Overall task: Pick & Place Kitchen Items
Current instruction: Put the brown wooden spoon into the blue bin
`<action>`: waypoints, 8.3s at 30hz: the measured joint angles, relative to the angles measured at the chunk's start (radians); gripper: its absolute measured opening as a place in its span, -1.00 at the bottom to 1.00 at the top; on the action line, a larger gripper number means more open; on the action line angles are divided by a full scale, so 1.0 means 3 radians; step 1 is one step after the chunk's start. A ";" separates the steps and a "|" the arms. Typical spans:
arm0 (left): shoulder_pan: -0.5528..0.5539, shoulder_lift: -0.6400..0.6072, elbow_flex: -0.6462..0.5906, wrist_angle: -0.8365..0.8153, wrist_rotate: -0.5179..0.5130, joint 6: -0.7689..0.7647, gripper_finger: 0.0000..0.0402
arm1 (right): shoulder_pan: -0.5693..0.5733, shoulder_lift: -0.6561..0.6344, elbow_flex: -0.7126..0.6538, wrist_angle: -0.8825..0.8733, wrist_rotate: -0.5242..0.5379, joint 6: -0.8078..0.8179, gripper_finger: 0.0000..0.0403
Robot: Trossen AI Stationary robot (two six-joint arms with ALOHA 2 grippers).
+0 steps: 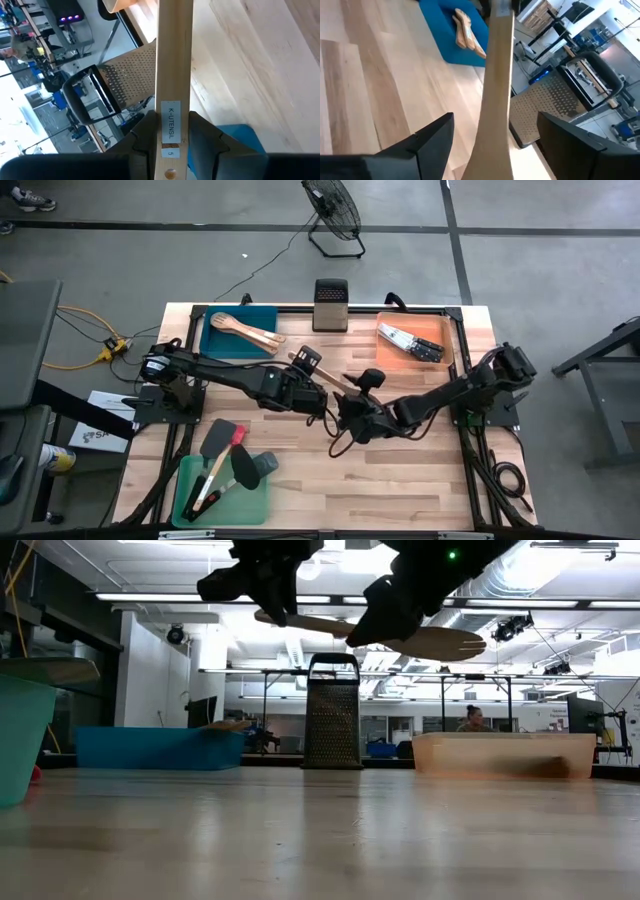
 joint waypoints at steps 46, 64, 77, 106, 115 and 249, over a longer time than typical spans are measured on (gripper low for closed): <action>0.0023 -0.0004 0.0001 -0.0124 0.0607 -0.0435 -1.00 | -0.0525 -0.0430 -0.0001 -0.2036 -0.1494 0.2634 -0.98; 0.0464 -0.0060 -0.0563 0.0071 0.1444 -0.0885 -1.00 | -0.1219 -0.0393 -0.0165 -0.2482 -0.2404 0.3047 -0.43; 0.0456 -0.0795 -0.1300 0.1072 0.1523 -0.0875 -1.00 | -0.1469 -0.0392 -0.0683 -0.1754 -0.2397 0.2978 0.01; 0.0455 -0.1185 -0.1748 0.1512 0.1625 -0.1133 -1.00 | -0.1662 -0.0185 -0.0990 -0.1069 -0.2436 0.2693 0.01; 0.0455 -0.1185 -0.1747 0.1482 0.1645 -0.1140 -1.00 | -0.1675 -0.0122 -0.0982 -0.0981 -0.2615 0.2690 -0.05; 0.0459 -0.1183 -0.1745 0.5772 0.3938 -0.1368 -0.51 | 0.0385 -0.1745 -0.0987 0.1208 -0.1406 -0.0360 -0.60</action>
